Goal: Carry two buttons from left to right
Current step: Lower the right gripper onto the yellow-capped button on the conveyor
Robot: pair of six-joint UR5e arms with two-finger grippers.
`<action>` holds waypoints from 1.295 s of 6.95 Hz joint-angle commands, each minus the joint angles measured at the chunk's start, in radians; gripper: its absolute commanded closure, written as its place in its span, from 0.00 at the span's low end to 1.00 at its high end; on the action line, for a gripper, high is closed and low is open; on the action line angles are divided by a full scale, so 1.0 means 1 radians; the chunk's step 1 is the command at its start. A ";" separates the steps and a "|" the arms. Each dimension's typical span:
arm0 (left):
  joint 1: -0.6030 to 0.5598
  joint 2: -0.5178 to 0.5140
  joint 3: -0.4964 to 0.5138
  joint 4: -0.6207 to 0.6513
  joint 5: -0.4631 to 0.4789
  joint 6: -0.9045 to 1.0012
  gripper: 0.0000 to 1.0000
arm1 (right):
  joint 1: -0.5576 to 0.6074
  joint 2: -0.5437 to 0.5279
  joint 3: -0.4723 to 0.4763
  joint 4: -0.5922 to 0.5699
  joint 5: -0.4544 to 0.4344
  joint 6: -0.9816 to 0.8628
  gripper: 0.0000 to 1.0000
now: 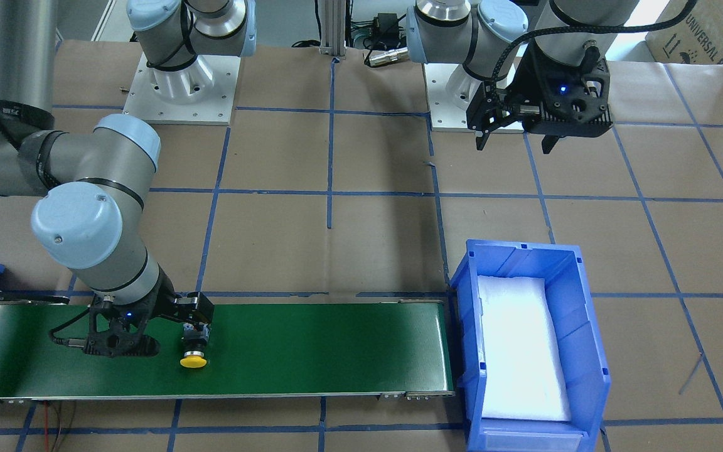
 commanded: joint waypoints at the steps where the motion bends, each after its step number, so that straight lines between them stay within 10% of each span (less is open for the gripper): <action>1: 0.000 0.000 0.000 0.000 0.000 0.000 0.00 | 0.001 0.008 -0.001 -0.002 -0.002 0.011 0.03; 7: 0.000 0.000 0.000 0.000 0.000 0.000 0.00 | 0.001 0.041 -0.001 -0.019 0.000 0.011 0.07; 8: 0.000 0.000 0.000 0.000 0.000 0.000 0.00 | 0.001 0.046 -0.001 -0.019 0.000 0.011 0.13; 9: 0.000 0.000 0.000 0.000 0.000 0.000 0.00 | -0.001 0.040 -0.004 -0.016 0.000 0.011 0.44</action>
